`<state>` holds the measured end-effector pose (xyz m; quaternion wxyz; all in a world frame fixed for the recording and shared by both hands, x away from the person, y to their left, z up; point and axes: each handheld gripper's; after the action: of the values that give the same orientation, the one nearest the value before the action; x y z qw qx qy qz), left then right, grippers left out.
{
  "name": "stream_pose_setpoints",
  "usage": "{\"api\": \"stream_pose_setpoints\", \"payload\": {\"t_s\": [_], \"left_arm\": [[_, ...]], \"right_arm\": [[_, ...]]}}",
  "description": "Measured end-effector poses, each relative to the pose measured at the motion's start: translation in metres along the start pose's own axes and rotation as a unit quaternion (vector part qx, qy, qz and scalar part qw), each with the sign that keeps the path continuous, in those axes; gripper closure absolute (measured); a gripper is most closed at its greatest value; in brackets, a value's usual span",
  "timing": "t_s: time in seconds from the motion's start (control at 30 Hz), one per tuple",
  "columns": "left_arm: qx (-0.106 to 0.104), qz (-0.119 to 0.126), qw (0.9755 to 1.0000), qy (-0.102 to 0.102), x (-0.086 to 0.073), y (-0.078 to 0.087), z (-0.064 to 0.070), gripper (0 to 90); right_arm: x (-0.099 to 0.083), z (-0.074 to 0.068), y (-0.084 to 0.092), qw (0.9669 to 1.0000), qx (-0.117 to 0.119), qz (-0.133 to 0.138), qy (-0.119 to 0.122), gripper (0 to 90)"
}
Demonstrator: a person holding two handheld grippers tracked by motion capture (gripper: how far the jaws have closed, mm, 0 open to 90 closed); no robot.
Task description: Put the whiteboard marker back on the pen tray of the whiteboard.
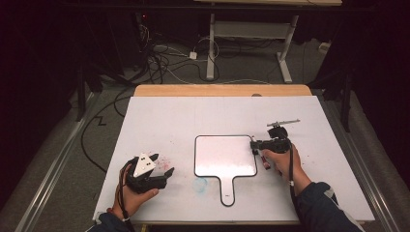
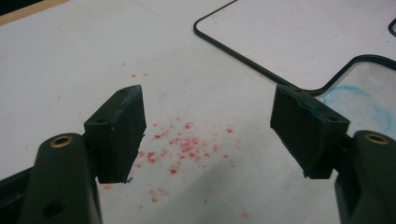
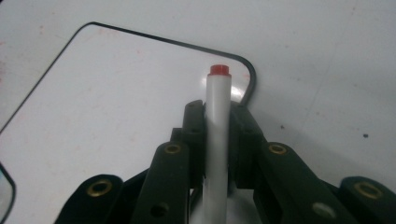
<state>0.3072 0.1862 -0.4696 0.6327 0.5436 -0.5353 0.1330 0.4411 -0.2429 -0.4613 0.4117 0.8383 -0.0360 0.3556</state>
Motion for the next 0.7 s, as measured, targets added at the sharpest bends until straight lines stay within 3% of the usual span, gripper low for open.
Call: {"api": "stream_pose_setpoints", "payload": {"t_s": [0.1,0.23,0.37,0.47,0.53,0.67,0.7], "left_arm": [[-0.006,-0.005,0.9999,-0.009,0.001,-0.003,0.002,25.3],[-0.008,-0.008,0.9998,-0.015,0.003,-0.005,0.004,25.2],[-0.013,-0.01,0.9996,-0.022,0.004,-0.007,0.006,25.3],[-0.015,-0.01,0.9995,-0.025,0.004,-0.008,0.006,25.3],[-0.018,-0.012,0.9995,-0.024,0.004,-0.008,0.006,25.2],[-0.02,-0.013,0.9993,-0.027,0.004,-0.009,0.007,25.0],[-0.022,-0.012,0.9993,-0.026,0.004,-0.009,0.007,25.1]], "right_arm": [[-0.005,0.0,-0.004,0.9999,-0.012,-0.001,0.005,77.8],[-0.005,-0.008,-0.005,0.9988,-0.037,0.0,0.032,74.4],[-0.008,-0.018,-0.006,0.995,-0.069,-0.007,0.072,79.4],[-0.009,-0.025,-0.004,0.9936,-0.069,-0.003,0.09,79.6],[-0.009,-0.031,-0.007,0.9902,-0.082,-0.012,0.112,78.6],[-0.007,-0.03,-0.011,0.9896,-0.087,-0.012,0.114,75.9],[-0.006,-0.03,-0.012,0.9881,-0.095,-0.012,0.12,74.7]]}}
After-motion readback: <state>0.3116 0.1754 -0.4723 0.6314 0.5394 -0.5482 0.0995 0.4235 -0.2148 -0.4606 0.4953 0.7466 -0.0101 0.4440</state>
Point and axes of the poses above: each handheld gripper's, and its own axes: y roughly backward along the jaws, x roughly out of its top, z roughly to its right, and after that the axes turned 9 degrees about x, right-handed
